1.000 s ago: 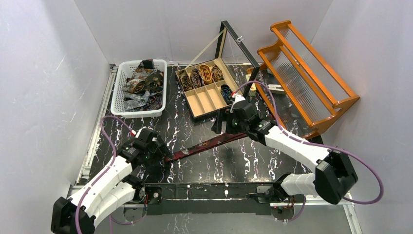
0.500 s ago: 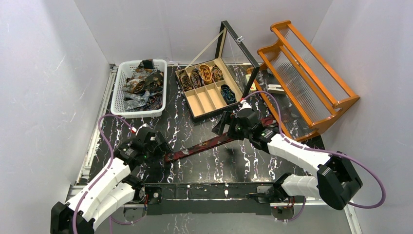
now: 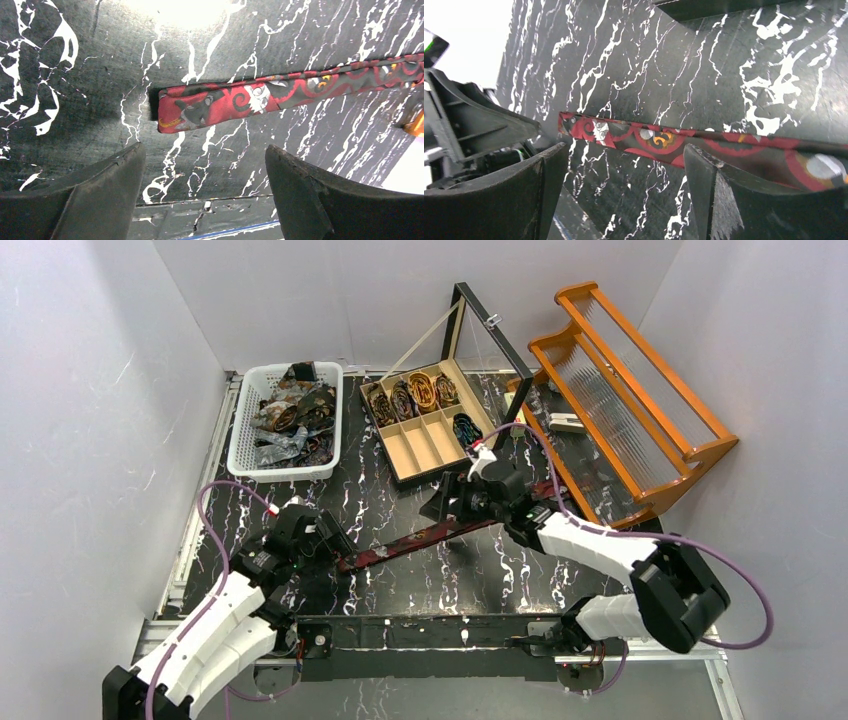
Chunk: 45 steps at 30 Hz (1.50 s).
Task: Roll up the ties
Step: Flatten out the tie at the center of the board.
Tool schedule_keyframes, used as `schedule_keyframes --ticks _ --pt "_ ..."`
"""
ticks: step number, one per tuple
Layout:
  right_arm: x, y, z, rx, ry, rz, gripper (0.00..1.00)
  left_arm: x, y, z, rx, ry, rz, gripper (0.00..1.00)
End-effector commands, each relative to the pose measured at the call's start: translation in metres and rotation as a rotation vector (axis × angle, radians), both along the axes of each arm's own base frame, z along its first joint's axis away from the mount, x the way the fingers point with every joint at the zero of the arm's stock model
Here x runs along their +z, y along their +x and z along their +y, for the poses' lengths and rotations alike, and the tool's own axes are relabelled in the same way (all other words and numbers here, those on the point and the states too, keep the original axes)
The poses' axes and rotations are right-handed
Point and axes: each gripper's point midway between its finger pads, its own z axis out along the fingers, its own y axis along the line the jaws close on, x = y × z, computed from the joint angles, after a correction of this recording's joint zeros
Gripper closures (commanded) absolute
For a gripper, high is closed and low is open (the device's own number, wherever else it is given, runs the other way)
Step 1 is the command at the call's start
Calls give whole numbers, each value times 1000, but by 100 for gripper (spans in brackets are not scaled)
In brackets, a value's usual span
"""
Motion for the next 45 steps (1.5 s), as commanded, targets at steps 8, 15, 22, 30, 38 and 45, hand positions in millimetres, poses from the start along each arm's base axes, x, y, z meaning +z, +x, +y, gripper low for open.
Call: schedule_keyframes --ticks 8,15,22,30,38,45 --pt "25 -32 57 357 -55 -363 11 6 13 -6 -4 -3 -17 15" --pt "-12 -58 67 680 -214 -662 18 -3 9 -1 81 -48 -39 18" --pt "-33 -78 90 952 -180 -734 3 -8 17 -2 126 -65 -61 17" --pt "-42 -77 129 1095 -123 -775 3 -14 17 -4 87 -22 -10 17" --pt "-73 -77 137 1150 -150 -691 19 -18 14 -1 97 -14 -4 17" --pt "-101 -67 125 1115 -246 -684 29 -18 11 1 109 -28 -11 17"
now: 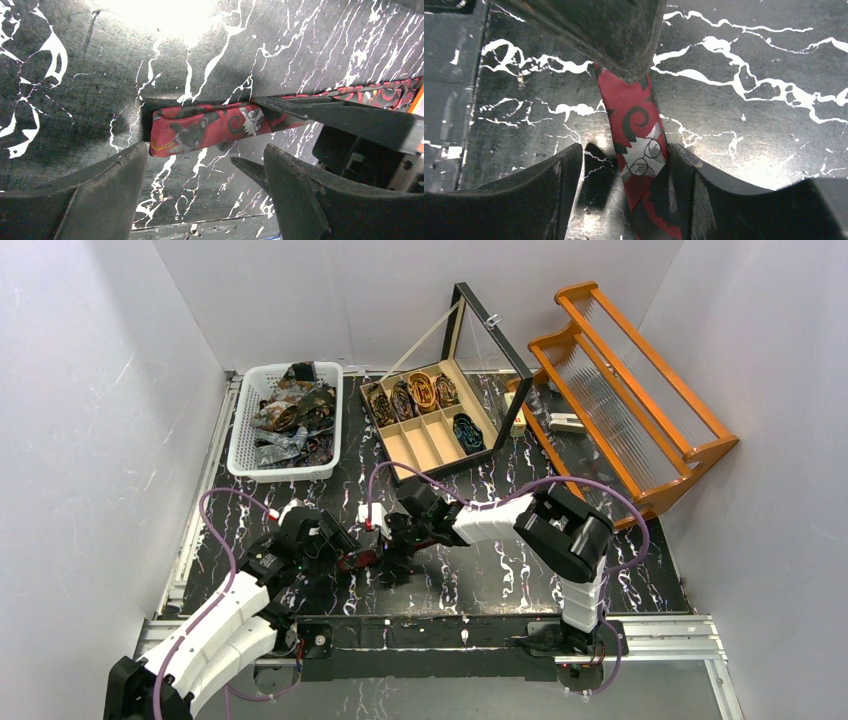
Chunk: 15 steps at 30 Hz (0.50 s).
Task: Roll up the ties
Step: Flatten out the tie at the center of the board.
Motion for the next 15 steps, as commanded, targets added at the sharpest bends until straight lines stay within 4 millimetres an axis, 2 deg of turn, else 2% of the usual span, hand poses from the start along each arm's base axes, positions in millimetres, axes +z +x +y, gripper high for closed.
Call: schedule_keyframes --ticks 1,5,11,13,15 --pt "-10 7 -2 -22 -16 -46 29 -1 -3 4 18 9 2 17" --pt "-14 10 -7 -33 -33 -75 30 -2 -4 5 15 10 -4 16" --pt "-18 8 -11 -23 -59 -67 43 -9 -6 9 28 23 4 16" --pt "-17 8 -11 -22 -61 -70 45 -13 -8 11 31 37 13 16" --pt "-11 7 -9 -14 -47 -67 41 -14 -7 12 33 39 13 16"
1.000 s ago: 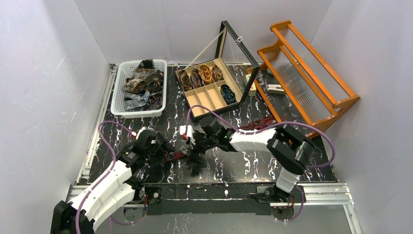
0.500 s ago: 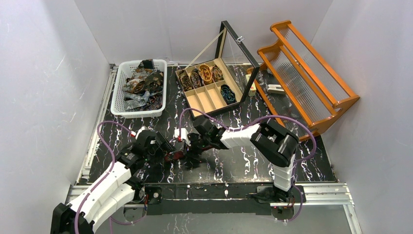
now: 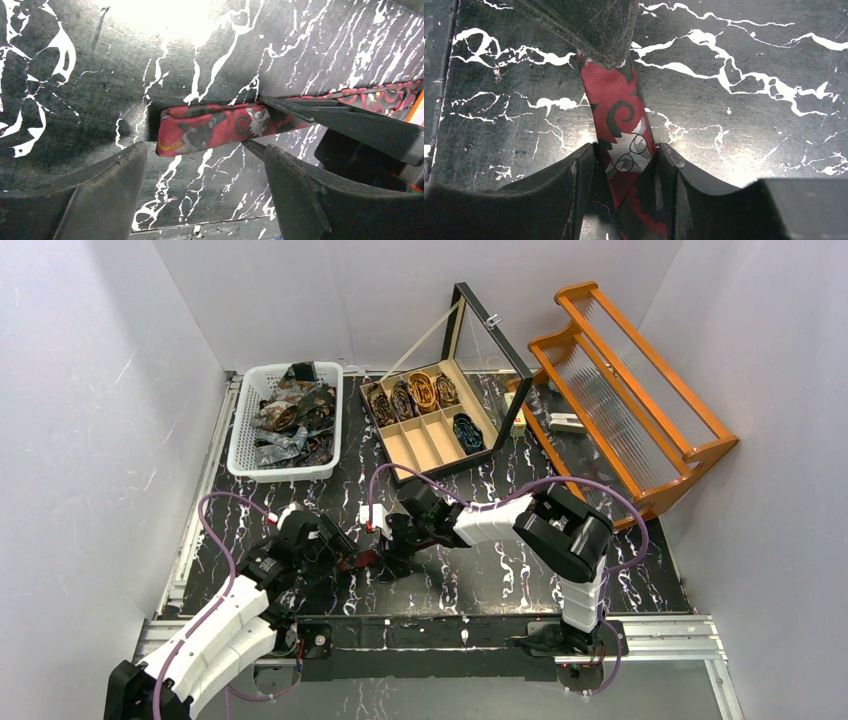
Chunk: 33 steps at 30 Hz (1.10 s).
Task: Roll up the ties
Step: Flatten out the tie at the center of the board.
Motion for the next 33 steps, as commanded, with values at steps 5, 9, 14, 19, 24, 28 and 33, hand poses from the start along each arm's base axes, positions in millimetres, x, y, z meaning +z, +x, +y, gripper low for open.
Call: schedule_keyframes --ticks 5,9,14,19,24,28,33 --pt "42 3 11 -40 67 13 26 -19 -8 12 14 64 39 18" --pt "87 9 16 -145 187 33 22 -25 -10 16 5 87 38 24" --pt "108 25 5 -384 246 117 21 -32 -13 20 -2 105 28 37" --pt "103 24 -14 -512 191 203 26 -30 -12 18 -21 82 -14 42" --pt "101 22 -30 -576 115 272 35 -31 -10 18 -27 80 -42 49" --pt "100 21 -35 -617 115 363 43 -36 -12 18 -34 88 -27 54" --pt "98 21 -32 -662 84 469 44 -35 -9 16 -63 93 -47 65"
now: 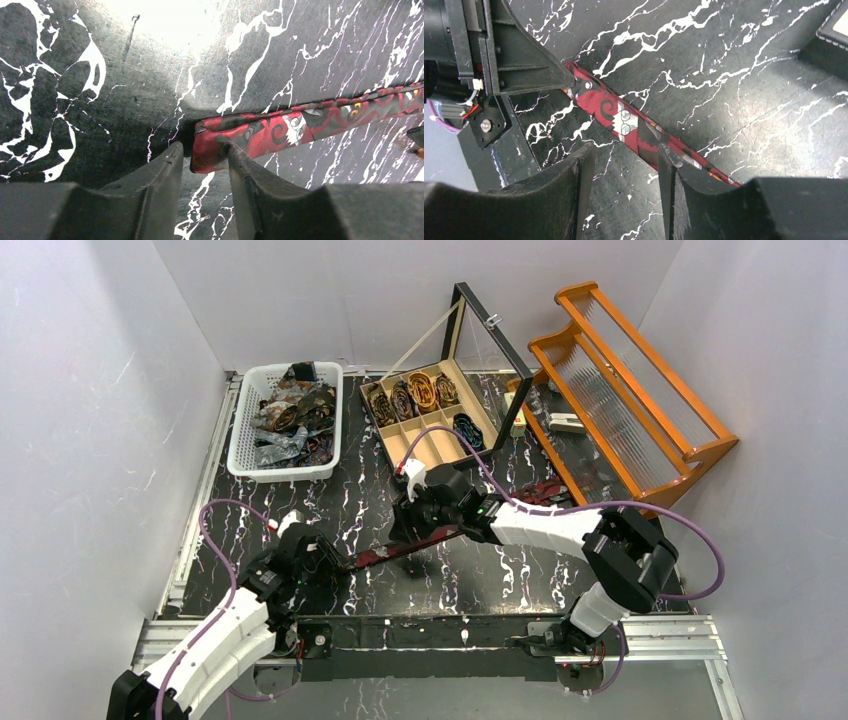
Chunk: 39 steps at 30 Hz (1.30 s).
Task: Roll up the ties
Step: Flatten out the tie at the center of the board.
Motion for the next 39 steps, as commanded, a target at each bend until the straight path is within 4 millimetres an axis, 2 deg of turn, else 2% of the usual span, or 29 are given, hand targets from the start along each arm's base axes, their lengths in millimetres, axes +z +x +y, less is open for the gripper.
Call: schedule_keyframes --ticks 1,8,12,18,22,27,32,39 --pt "16 -1 6 -54 35 110 44 -8 -2 4 -30 42 -1 67" --pt "8 -10 8 -25 24 167 44 -7 0 2 -54 43 -17 73" --pt "4 -15 10 -16 19 217 44 -5 1 1 -50 36 -27 84" --pt "-7 -22 17 -11 -44 301 52 16 13 -4 -19 2 -65 100" --pt "-14 -21 21 -39 -98 289 58 16 12 -6 4 -12 -22 100" --pt "-20 -27 38 -62 -138 317 70 15 11 -6 10 -2 10 100" --pt "-31 -33 48 -115 -186 329 72 24 13 -4 20 13 10 100" --pt "-51 -26 44 -174 -262 334 74 28 7 3 24 43 24 100"
